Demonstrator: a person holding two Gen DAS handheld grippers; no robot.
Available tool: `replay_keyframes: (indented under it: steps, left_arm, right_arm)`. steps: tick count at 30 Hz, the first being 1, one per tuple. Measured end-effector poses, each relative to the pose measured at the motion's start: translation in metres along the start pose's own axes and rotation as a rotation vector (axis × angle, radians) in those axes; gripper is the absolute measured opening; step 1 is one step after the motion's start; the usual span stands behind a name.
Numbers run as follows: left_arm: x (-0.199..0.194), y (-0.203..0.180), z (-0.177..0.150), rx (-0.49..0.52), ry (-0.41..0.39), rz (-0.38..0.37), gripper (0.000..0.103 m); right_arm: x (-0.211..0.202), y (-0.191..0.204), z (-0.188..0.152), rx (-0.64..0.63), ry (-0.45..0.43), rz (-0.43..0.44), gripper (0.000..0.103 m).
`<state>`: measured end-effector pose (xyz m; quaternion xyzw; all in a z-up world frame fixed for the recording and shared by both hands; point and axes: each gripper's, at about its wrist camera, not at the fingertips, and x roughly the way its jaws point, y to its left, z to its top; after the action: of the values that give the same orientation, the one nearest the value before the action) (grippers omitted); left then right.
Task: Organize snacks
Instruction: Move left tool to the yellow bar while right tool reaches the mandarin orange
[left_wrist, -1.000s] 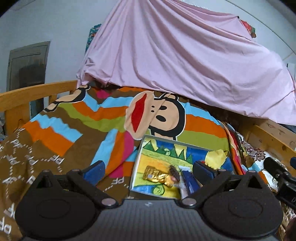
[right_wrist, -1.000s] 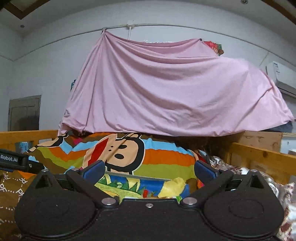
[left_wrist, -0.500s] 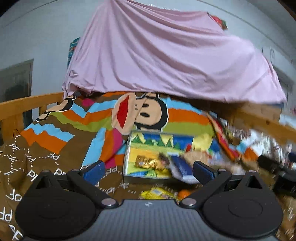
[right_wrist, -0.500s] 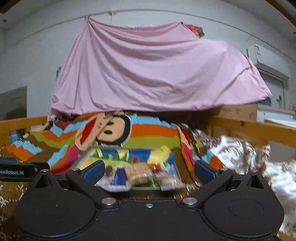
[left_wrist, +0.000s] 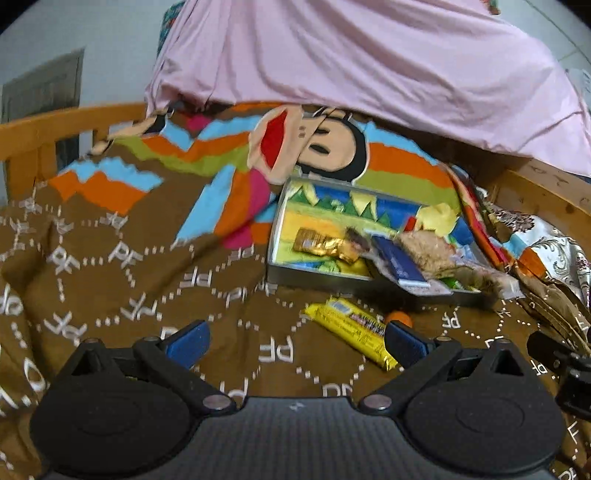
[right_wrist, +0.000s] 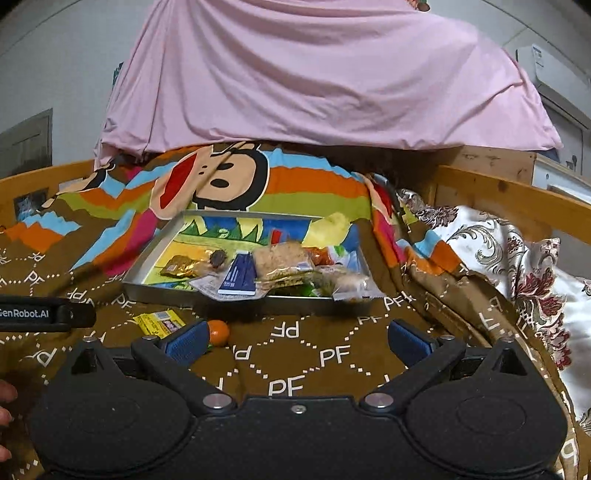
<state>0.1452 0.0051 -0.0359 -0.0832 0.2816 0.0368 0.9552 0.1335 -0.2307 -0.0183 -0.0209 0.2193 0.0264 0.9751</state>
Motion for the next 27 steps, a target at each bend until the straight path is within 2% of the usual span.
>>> replay_keyframes:
  steps: [12,20,27]
  left_arm:
    - [0.007,0.003,-0.006,-0.070,0.078,0.012,0.103]
    - [0.008,0.004,-0.005,-0.035,0.083,0.053,0.103]
    - [0.009,0.002,-0.004,0.040,0.075,0.084,0.103]
  right_arm:
    - [0.008,0.000,-0.002,0.000,0.063,0.003,0.102]
    - [0.010,0.002,-0.002,-0.008,0.073,0.017,0.102]
    - [0.012,0.006,-0.002,-0.020,0.076,0.051,0.102]
